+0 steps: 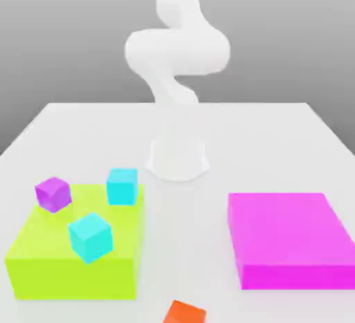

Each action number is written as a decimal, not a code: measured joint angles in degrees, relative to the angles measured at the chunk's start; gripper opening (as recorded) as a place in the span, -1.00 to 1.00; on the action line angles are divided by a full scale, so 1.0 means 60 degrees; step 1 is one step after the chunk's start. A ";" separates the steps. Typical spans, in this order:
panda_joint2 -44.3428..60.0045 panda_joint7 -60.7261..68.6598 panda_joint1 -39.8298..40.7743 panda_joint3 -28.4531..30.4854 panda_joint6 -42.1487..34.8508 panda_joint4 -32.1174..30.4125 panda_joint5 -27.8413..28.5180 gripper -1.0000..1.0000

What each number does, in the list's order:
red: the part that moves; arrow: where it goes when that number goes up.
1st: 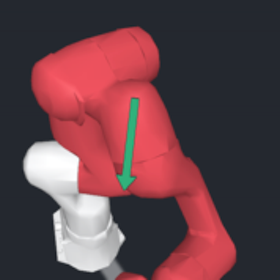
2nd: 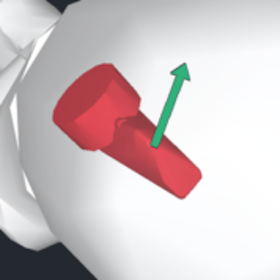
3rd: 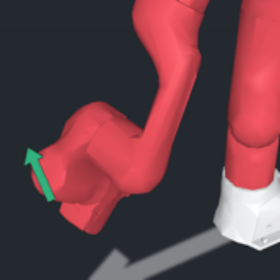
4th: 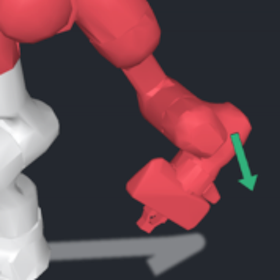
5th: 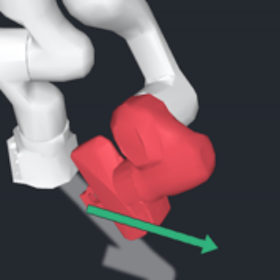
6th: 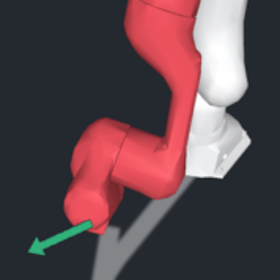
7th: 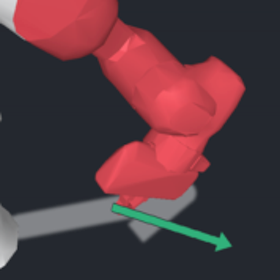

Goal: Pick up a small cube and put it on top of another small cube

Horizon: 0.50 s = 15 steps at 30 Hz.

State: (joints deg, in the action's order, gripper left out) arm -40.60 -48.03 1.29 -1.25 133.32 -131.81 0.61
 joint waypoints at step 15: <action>0.5259 -0.2389 0.0787 -0.0815 0.1537 -0.0028 0.0870 0.00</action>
State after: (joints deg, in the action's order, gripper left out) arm -9.05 -62.36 6.01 -6.14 142.54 -131.98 5.83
